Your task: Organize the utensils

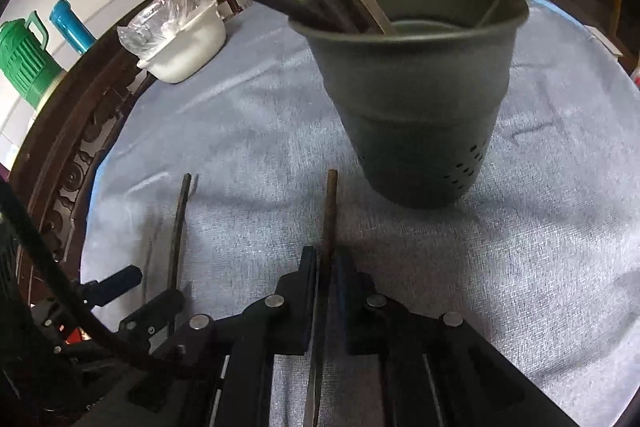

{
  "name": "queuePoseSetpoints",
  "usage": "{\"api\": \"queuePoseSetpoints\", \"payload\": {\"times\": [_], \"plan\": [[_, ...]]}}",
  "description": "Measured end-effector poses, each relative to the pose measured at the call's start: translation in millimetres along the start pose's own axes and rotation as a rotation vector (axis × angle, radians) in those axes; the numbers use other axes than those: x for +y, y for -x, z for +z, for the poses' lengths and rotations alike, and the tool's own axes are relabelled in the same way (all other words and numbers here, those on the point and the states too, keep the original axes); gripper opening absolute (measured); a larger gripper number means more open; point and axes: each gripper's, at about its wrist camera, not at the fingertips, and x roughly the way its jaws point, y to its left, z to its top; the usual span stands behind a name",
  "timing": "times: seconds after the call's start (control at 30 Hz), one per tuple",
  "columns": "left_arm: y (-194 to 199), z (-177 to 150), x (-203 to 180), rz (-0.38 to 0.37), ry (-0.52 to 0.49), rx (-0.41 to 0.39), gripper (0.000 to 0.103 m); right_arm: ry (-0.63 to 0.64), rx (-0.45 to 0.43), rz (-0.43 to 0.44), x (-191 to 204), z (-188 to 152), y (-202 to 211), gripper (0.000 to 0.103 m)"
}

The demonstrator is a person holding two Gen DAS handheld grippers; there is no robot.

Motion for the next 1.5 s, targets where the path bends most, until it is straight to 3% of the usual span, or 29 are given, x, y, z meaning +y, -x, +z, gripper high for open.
{"api": "queuePoseSetpoints", "payload": {"times": [0.4, 0.6, 1.07, 1.1, 1.13, 1.27, 1.3, 1.4, 1.5], "plan": [[-17, 17, -7, 0.041, -0.023, 0.021, 0.067, 0.013, 0.034, 0.054, -10, -8, 6, 0.008], [-26, 29, -6, 0.018, 0.003, 0.024, 0.067, 0.024, 0.047, 0.066, -11, -15, 8, 0.008], [-22, 18, -1, -0.024, 0.016, -0.012, 0.071, 0.059, -0.003, 0.029, -5, -21, 12, 0.008], [-21, 17, -1, -0.03, 0.013, -0.021, 0.069, 0.061, -0.01, 0.029, -5, -22, 13, 0.008], [-19, 15, 0, -0.032, 0.008, -0.029, 0.061, 0.062, -0.016, 0.028, -5, -23, 13, 0.008], [-12, 11, -5, -0.054, -0.031, -0.045, 0.02, 0.063, -0.036, 0.03, -6, -27, 15, 0.008], [-12, 11, -5, -0.064, -0.036, -0.043, 0.015, 0.062, -0.036, 0.03, -6, -27, 15, 0.008], [-9, 7, -2, -0.107, -0.031, -0.042, 0.009, 0.062, -0.038, 0.028, -6, -27, 16, 0.008], [-7, 2, 7, -0.213, 0.002, -0.025, 0.007, 0.06, -0.038, 0.038, -8, -28, 17, 0.009]]}}
